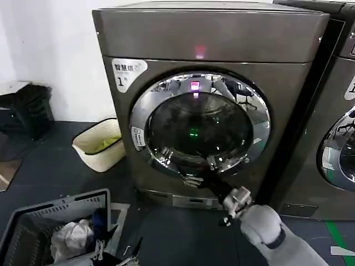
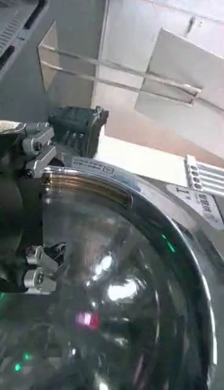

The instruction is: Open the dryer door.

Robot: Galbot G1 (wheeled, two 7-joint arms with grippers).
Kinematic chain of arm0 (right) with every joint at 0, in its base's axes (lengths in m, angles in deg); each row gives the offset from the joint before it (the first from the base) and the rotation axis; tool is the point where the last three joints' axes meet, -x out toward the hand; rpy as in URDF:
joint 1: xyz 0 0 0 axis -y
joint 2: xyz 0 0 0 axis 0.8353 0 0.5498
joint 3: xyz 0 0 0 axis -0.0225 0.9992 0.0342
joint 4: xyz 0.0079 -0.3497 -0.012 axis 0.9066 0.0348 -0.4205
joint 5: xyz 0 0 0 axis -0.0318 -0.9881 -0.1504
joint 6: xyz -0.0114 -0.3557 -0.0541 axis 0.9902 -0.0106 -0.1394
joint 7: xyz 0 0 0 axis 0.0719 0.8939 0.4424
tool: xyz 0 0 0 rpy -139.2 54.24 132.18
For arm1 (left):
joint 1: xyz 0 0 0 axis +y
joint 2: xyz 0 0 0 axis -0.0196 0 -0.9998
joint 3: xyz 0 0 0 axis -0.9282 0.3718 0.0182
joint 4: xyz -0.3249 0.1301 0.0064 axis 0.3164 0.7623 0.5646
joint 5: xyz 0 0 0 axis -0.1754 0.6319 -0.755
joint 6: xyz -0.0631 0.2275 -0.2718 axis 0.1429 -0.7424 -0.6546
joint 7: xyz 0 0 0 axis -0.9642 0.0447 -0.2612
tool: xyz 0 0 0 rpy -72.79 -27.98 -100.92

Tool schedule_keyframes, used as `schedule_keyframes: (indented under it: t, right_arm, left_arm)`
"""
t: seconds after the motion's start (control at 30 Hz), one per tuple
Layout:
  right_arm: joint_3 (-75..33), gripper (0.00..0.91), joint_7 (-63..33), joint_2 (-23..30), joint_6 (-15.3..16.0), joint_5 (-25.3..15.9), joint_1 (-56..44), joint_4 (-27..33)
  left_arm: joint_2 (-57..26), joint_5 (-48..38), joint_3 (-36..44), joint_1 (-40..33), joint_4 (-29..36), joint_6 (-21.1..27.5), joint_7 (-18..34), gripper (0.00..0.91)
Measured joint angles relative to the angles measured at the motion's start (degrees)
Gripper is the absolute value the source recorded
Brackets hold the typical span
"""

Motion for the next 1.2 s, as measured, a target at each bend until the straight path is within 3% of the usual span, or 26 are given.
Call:
schedule_keyframes:
  t: [1.2]
  right_arm:
    - [13.6, 0.907, -6.5, 9.6, 5.8, -0.5, 16.9, 12.7]
  left_arm:
    - [0.0, -0.2, -0.1, -0.9, -1.1, 0.3, 0.1, 0.907]
